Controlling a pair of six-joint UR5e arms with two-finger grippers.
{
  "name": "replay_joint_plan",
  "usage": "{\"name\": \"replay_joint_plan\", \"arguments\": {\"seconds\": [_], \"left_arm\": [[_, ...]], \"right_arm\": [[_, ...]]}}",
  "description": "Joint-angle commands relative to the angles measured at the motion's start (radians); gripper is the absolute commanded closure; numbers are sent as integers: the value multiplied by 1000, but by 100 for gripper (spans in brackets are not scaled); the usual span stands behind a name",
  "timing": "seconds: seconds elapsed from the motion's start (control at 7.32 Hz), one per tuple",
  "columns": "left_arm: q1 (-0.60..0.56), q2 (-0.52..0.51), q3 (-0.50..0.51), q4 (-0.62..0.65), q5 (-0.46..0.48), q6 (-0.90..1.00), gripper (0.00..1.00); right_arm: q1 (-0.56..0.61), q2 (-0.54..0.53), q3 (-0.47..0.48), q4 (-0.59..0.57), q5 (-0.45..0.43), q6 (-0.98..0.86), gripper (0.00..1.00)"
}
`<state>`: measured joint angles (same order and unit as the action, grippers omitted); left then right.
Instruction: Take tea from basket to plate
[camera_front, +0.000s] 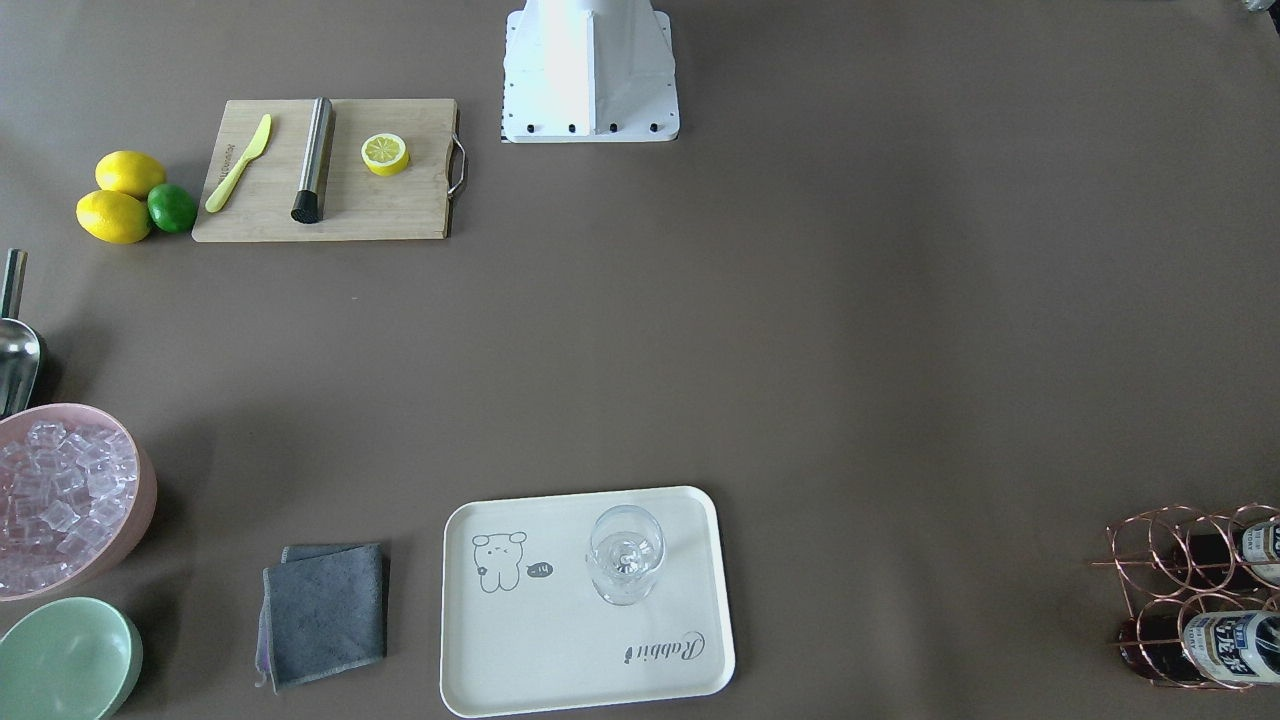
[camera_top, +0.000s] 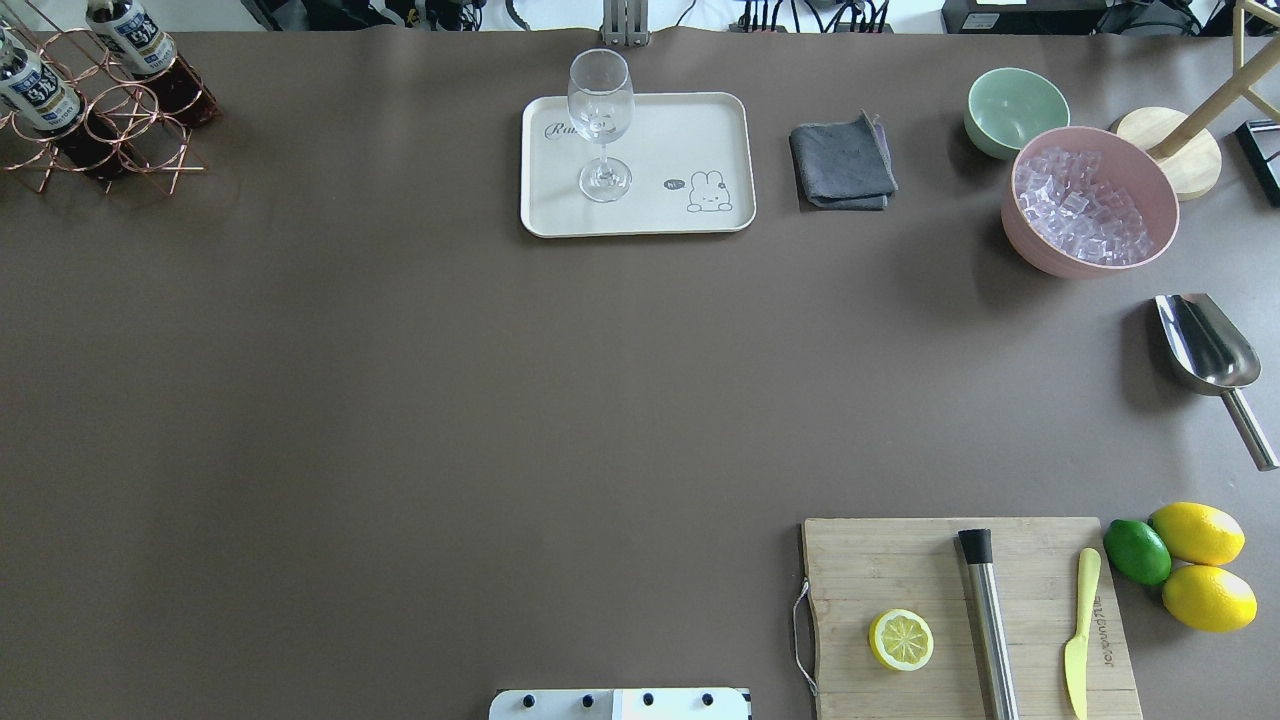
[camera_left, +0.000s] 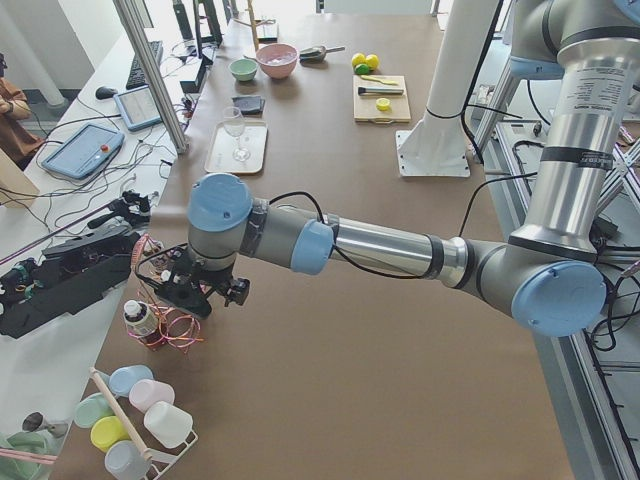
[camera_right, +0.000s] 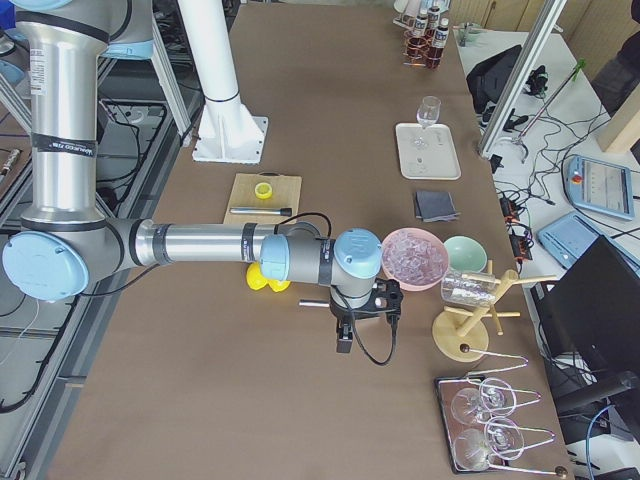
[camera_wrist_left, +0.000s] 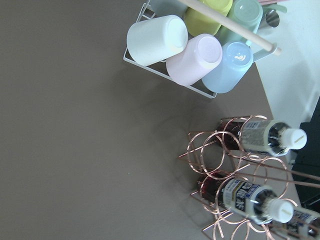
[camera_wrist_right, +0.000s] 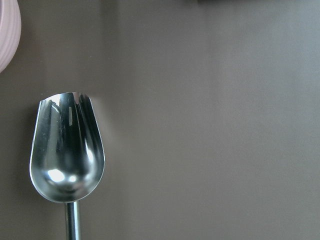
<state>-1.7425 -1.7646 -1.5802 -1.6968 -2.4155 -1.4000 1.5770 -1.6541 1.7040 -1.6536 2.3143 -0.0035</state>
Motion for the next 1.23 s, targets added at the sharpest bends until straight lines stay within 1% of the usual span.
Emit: {"name": "replay_joint_plan", "arguments": {"seconds": [0.0,0.14,0.27,0.41,0.55,0.68,0.82,0.96,1.09], "left_arm": [[14,-88,102,-152,72,-235,3],[24,-105,180,-291,75,-335,2],[56,-161,239,-309,108,-377,3],[79,-182,253,-307,142,-434,3],[92,-187,253,-313,147,-444,3],[103,-220,258,-313,148,-454,3],[130,-248,282,-316,150,-485,3],[139,-266,292,-316,150,-507,3],[146,-277,293,-316,150,-522,3]], "right_arm": [[0,26,23,0,33,-7,0],[-2,42,49,0,36,-7,0],[-17,43,89,0,68,-7,0],[-41,56,112,2,133,-6,0],[-64,98,114,2,172,-6,0],[-95,141,130,3,194,-7,0],[-138,161,138,108,194,-4,0],[-181,162,111,296,189,2,0],[-225,163,76,425,191,2,0]]}}
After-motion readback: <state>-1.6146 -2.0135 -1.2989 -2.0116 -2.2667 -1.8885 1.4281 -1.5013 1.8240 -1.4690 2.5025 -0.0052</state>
